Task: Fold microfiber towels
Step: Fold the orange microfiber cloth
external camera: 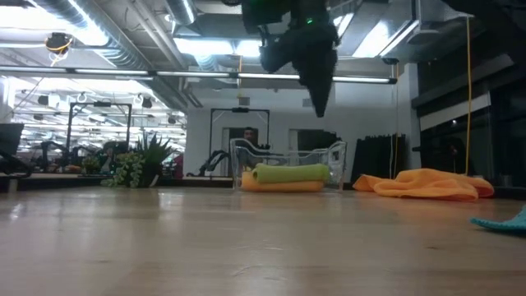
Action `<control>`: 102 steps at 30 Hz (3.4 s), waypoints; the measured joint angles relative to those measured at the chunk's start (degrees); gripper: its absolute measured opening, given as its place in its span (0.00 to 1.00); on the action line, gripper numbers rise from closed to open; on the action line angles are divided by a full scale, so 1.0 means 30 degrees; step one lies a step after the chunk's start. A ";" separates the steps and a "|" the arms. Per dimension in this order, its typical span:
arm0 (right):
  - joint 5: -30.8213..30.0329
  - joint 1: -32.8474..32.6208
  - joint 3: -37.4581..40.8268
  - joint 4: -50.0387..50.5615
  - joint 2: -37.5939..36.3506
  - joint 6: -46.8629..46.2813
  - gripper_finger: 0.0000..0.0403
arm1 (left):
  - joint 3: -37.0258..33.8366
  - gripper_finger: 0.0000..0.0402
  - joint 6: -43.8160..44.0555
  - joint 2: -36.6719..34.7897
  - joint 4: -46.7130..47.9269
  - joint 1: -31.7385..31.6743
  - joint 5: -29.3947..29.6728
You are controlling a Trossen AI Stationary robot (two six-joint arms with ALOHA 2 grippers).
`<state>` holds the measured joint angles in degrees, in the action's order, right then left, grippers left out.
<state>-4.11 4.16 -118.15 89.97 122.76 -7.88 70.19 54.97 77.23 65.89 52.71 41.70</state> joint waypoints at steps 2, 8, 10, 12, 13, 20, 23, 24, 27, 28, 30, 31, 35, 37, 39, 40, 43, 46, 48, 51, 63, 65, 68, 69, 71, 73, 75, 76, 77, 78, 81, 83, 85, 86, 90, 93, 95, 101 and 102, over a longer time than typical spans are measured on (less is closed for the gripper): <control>0.0369 -0.0422 0.0865 -0.0007 -0.0502 0.0832 0.64 | 0.0000 0.53 0.0000 0.0000 -0.0005 -0.0158 0.0142; 0.0469 -0.0838 0.5145 -0.0019 -0.3364 0.0433 0.64 | 0.0000 0.53 -0.0007 0.0000 -0.0177 -0.1239 0.0511; 0.0469 -0.0921 0.6959 -0.0080 -0.4784 -0.0249 0.64 | 0.0000 0.53 -0.0010 0.0000 -0.0381 -0.1748 0.0522; 0.0454 -0.1115 0.9105 -0.0679 -0.6474 -0.0877 0.64 | 0.0000 0.53 -0.0016 0.0000 -0.0503 -0.2233 0.0522; 0.0458 -0.1252 1.0175 -0.1044 -0.7323 -0.1177 0.64 | 0.0000 0.53 -0.0161 0.0000 -0.0582 -0.2519 0.0550; 0.1604 -0.2731 1.7072 -0.3573 -1.4023 -0.5347 0.64 | 0.0000 0.53 -0.3961 0.0000 -0.1273 -0.5546 0.0917; 0.1780 -0.3566 1.9233 -0.4811 -1.6741 -0.6883 0.64 | 0.0000 0.53 -0.5886 0.0000 -0.2598 -0.7501 0.0929; 0.1785 -0.3774 1.9885 -0.5354 -1.7495 -0.7190 0.64 | 0.0000 0.53 -0.6530 0.0000 -0.3182 -0.8170 0.0937; 0.1754 -0.4135 2.1593 -0.7381 -1.9475 -0.7315 0.64 | 0.0000 0.53 -0.7799 0.0000 -0.5101 -1.0085 0.0958; 0.1758 -0.4169 2.2112 -0.8198 -1.9999 -0.7331 0.64 | 0.0000 0.53 -0.7980 0.0000 -0.5689 -1.0632 0.0948; 0.1758 -0.4189 2.3009 -0.9683 -2.0731 -0.7326 0.64 | 0.0000 0.53 -0.8031 0.0000 -0.6776 -1.1640 0.0928; 0.1756 -0.4189 2.3412 -1.0235 -2.1000 -0.7293 0.64 | 0.0000 0.53 -0.8060 0.0000 -0.7195 -1.2077 0.0922; 0.0748 -0.4189 2.4670 -1.1732 -2.1348 -0.8018 0.64 | 0.0000 0.53 -0.9444 0.0000 -0.8135 -1.3435 0.0911; -0.0247 -0.4189 2.5134 -1.1960 -2.1298 -0.9174 0.64 | 0.0000 0.53 -1.0095 0.0000 -0.8368 -1.3848 0.0901; -0.1589 -0.4189 2.5476 -1.2404 -2.1132 -0.9998 0.64 | 0.0000 0.53 -1.0542 0.0000 -0.8548 -1.4180 0.0874; -0.2437 -0.4189 2.5668 -1.2635 -2.1052 -1.0200 0.64 | 0.0000 0.53 -1.0651 0.0000 -0.8629 -1.4298 0.0864; -0.6311 -0.4181 2.6512 -1.4965 -2.0605 -1.0225 0.64 | 0.0000 0.53 -1.0767 0.0000 -0.8706 -1.4543 0.0857; -0.7503 -0.4110 2.7366 -1.7860 -1.9796 -0.9925 0.64 | 0.0000 0.53 -1.0770 0.0000 -0.8706 -1.4608 0.0837; -0.7404 -0.3953 2.7832 -1.9604 -1.9011 -0.9650 0.64 | 0.0000 0.53 -1.0764 0.0000 -0.8701 -1.4603 0.0722; -0.7473 -0.3413 2.8075 -2.0831 -1.7417 -1.0047 0.64 | -0.0007 0.53 -1.0734 0.0000 -0.8699 -1.4534 0.0700; -0.5872 -0.1064 2.8088 -2.1034 -1.4042 -1.2123 0.64 | -0.0015 0.53 -1.0516 0.0000 -0.8677 -1.4477 0.0623; -0.5750 -0.1200 2.8080 -2.1008 -1.4384 -1.2093 0.64 | -0.0015 0.53 -1.0509 0.0000 -0.8654 -1.4477 0.0623; -0.5913 -0.1246 2.8080 -2.1064 -1.4623 -1.2308 0.64 | -0.0015 0.53 -1.0501 0.0000 -0.8641 -1.4477 0.0623; -0.6200 -0.1246 2.8080 -2.1151 -1.4622 -1.2276 0.64 | -0.0015 0.53 -1.0501 0.0000 -0.8641 -1.4477 0.0623; -0.6978 -0.1117 2.8080 -2.1164 -1.4435 -1.2239 0.64 | -0.0020 0.53 -1.0496 0.0000 -0.8654 -1.4477 0.0629; -0.7248 -0.0739 2.8080 -2.1140 -1.4009 -1.2199 0.64 | -0.0021 0.53 -1.0488 0.0000 -0.8665 -1.4477 0.0623; -0.7269 -0.0332 2.8080 -2.1226 -1.3523 -1.2048 0.64 | -0.0022 0.53 -1.0487 0.0000 -0.8677 -1.4477 0.0597; -0.7363 -0.0124 2.8080 -2.1267 -1.3228 -1.1880 0.64 | -0.0022 0.53 -1.0487 0.0000 -0.8672 -1.4477 0.0561; -0.7406 0.0103 2.8080 -2.1383 -1.2960 -1.1804 0.64 | -0.0022 0.53 -1.0479 0.0000 -0.8677 -1.4477 0.0560; -0.7365 0.0336 2.8079 -2.1563 -1.2694 -1.1785 0.64 | -0.0022 0.53 -1.0479 0.0000 -0.8677 -1.4477 0.0560; -0.6892 0.0902 2.7993 -2.1986 -1.2141 -1.1723 0.64 | -0.0022 0.53 -1.0479 0.0000 -0.8670 -1.4477 0.0558; -0.6950 0.0969 2.7993 -2.2069 -1.2095 -1.1752 0.64 | -0.0022 0.53 -1.0472 0.0000 -0.8670 -1.4477 0.0550; -0.7259 0.0947 2.8000 -2.2077 -1.2285 -1.1995 0.64 | -0.0022 0.53 -1.0472 0.0000 -0.8670 -1.4477 0.0550; -0.7322 0.0927 2.8042 -2.2062 -1.2477 -1.2175 0.64 | -0.0022 0.53 -1.0472 0.0000 -0.8670 -1.4477 0.0550; -0.7684 0.0373 2.7713 -2.2190 -1.3313 -1.2299 0.64 | -0.0022 0.53 -1.0472 0.0000 -0.8641 -1.4477 0.0546; -0.7018 -0.0014 2.7497 -2.2351 -1.3378 -1.2284 0.64 | -0.0022 0.53 -1.0472 0.0000 -0.8584 -1.4477 0.0543; -0.6424 -0.0044 2.7497 -2.2860 -1.3242 -1.2277 0.64 | -0.0022 0.53 -1.0479 0.0000 -0.8561 -1.4477 0.0550; -0.7117 0.0299 2.7614 -2.2915 -1.2687 -1.2129 0.64 | -0.0022 0.53 -1.0487 0.0000 -0.8553 -1.4477 0.0550; -0.7007 0.0465 2.7614 -2.2974 -1.2570 -1.2001 0.64 | -0.0022 0.53 -1.0492 0.0000 -0.8540 -1.4477 0.0550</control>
<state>-25.13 5.56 -35.31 21.05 85.05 -43.88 70.13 23.49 77.23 40.27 9.28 43.35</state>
